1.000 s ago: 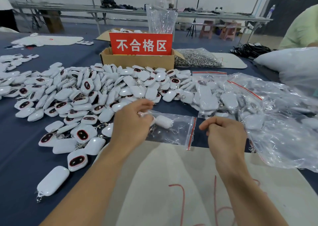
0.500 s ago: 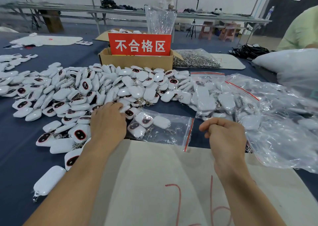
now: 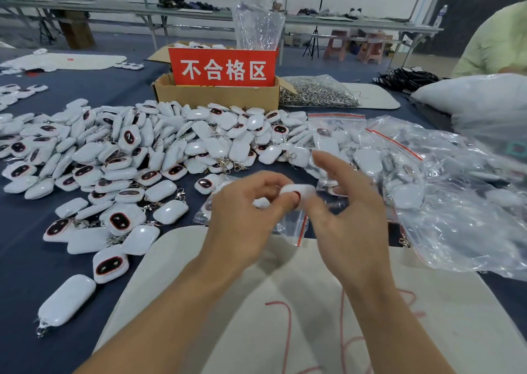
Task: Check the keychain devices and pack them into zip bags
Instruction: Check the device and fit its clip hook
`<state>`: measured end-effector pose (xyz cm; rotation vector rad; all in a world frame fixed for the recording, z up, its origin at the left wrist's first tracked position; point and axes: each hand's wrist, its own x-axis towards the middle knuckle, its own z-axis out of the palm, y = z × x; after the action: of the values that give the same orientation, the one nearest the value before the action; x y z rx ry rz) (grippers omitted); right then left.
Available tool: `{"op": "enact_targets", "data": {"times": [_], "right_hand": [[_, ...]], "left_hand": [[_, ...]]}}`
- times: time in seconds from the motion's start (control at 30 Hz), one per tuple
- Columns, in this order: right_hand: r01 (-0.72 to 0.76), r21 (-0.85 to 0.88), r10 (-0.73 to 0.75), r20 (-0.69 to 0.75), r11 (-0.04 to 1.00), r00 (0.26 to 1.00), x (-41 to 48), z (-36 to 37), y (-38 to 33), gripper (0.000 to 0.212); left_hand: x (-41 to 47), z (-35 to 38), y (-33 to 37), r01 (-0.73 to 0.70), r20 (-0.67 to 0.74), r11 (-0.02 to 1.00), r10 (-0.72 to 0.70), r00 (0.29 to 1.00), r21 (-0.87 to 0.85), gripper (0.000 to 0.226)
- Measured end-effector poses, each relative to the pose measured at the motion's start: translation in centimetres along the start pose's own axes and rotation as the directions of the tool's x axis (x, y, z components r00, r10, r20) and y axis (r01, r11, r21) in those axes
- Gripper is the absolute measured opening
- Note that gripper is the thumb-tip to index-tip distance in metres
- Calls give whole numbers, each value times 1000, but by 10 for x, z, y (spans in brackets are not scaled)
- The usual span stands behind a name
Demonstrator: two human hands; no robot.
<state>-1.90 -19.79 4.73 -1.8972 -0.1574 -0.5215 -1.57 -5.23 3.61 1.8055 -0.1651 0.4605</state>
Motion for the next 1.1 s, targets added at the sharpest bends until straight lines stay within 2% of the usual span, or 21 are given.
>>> {"op": "enact_targets", "data": {"times": [0.07,0.17,0.33,0.4,0.5,0.6,0.87,0.9,1.0,1.1], "right_hand": [[22,-19,-20,90,1000,996,-2,0,-2,54],[-103,90,88,151,991,985,-1,0,-3,47],[-286,246,260,131,926,957,5,-1,3,31],[-355,272,329,137,894,934,8,-3,6,24],[-462,329,392,258,823,883,10,-5,8,17],[-499,344,387,346,795,855,8,-3,8,12],[-431,354,355,261,830,898,6,-1,10,12],[-430,358,356,256,829,899,6,0,10,7],[-432,355,357,258,829,898,5,1,7,12],[-434,354,351,276,829,895,6,-2,5,7]], "left_hand": [[-1,-1,0,-42,94,999,43,995,-18,18],[1,-6,-1,-69,133,998,70,989,-13,25],[4,-5,0,103,136,984,-83,987,-143,56],[4,-4,0,150,128,968,-126,984,-202,59],[5,-4,-2,180,78,944,-164,983,-277,51],[7,-5,-3,167,41,941,-162,986,-293,37],[4,-4,-2,144,125,974,-123,984,-177,25],[4,-5,-1,138,131,975,-116,984,-173,25],[5,-7,-2,125,136,978,-103,985,-170,28],[4,-7,-4,166,144,975,-145,979,-147,14]]}}
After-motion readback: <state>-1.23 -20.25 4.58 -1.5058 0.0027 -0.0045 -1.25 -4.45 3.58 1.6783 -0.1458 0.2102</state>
